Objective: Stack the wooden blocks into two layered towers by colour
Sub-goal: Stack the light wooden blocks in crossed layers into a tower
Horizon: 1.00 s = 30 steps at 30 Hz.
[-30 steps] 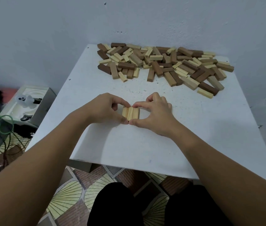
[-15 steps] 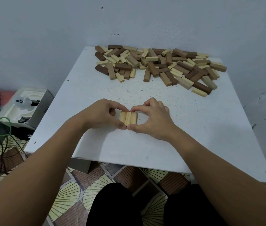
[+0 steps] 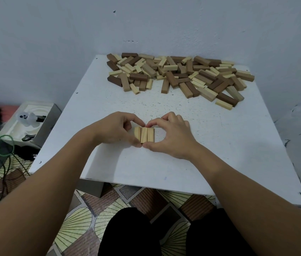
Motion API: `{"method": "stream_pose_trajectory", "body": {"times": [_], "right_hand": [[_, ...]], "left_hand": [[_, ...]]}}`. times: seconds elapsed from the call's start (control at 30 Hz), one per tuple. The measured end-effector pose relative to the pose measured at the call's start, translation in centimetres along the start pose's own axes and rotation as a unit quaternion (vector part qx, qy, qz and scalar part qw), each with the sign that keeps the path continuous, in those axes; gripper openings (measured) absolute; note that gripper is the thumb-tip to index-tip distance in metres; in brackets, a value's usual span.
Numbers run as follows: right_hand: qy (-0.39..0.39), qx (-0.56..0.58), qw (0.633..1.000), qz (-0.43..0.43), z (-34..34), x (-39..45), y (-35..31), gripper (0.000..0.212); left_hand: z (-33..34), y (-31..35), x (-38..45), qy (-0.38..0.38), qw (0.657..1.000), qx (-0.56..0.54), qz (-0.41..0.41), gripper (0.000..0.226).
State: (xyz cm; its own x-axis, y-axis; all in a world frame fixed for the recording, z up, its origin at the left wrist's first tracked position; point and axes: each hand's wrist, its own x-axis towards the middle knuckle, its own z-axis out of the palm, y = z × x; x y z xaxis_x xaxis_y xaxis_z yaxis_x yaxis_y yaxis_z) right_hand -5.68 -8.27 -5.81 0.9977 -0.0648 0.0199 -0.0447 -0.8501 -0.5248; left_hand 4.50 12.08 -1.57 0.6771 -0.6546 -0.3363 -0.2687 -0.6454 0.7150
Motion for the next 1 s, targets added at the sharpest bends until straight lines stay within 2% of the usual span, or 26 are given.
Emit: {"method": "stream_pose_trajectory", "body": {"times": [0.1,0.33,1.0], "right_hand": [[-0.001,-0.001,1.000,0.003,0.05,0.04,0.03,0.059],[-0.001,0.005,1.000,0.006,0.10,0.11,0.20,0.060],[0.010,0.001,1.000,0.012,0.37,-0.05,0.15,0.063]], "left_hand": [[-0.36,-0.28,-0.40,0.021,1.000,-0.002,-0.012,0.072],[-0.40,-0.82,-0.24,0.036,0.999,0.003,-0.006,0.049],[-0.72,-0.52,-0.29,0.011,1.000,0.004,-0.019,0.050]]}}
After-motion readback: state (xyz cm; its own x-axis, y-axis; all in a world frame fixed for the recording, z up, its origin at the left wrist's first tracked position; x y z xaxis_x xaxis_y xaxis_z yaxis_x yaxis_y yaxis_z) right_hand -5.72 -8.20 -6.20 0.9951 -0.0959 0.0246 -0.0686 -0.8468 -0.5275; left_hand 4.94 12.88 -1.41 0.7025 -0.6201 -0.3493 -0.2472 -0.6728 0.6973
